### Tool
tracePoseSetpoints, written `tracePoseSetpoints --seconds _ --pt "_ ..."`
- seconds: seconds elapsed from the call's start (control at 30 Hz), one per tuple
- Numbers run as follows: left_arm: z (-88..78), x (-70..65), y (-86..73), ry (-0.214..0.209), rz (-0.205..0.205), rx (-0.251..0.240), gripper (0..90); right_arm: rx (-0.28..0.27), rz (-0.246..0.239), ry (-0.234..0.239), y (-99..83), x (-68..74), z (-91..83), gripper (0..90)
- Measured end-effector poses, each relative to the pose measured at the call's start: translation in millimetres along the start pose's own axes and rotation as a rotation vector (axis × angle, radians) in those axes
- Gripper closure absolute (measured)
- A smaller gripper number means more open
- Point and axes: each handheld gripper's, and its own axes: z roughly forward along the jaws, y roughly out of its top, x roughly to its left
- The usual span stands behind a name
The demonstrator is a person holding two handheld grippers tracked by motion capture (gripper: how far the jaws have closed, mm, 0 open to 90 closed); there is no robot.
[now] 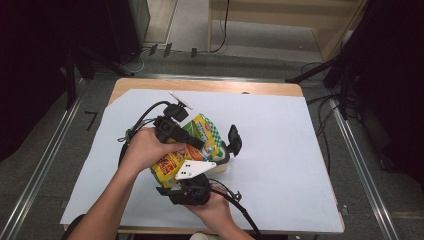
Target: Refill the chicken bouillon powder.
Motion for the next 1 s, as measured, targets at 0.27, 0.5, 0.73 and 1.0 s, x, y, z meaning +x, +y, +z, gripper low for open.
tracePoseSetpoints --seconds 0.27,0.5,0.73,1.0 --pt "-0.9 4.0 -3.8 -0.019 -0.011 -0.003 71.7 -0.03 0.046 0.03 -1.1 -4.6 -2.7 62.4" --pt "2.7 4.7 -4.1 -0.002 -0.014 0.003 70.2 -0.032 0.085 0.056 -0.7 -5.0 -0.9 62.0" --pt "3.1 4.7 -3.9 0.015 -0.024 0.002 74.6 -0.022 0.058 0.043 0.1 -2.3 0.8 56.4" --pt "2.2 4.3 -3.7 0.023 -0.029 -0.007 75.0 -0.012 0.036 0.011 1.5 -0.8 1.6 60.8"
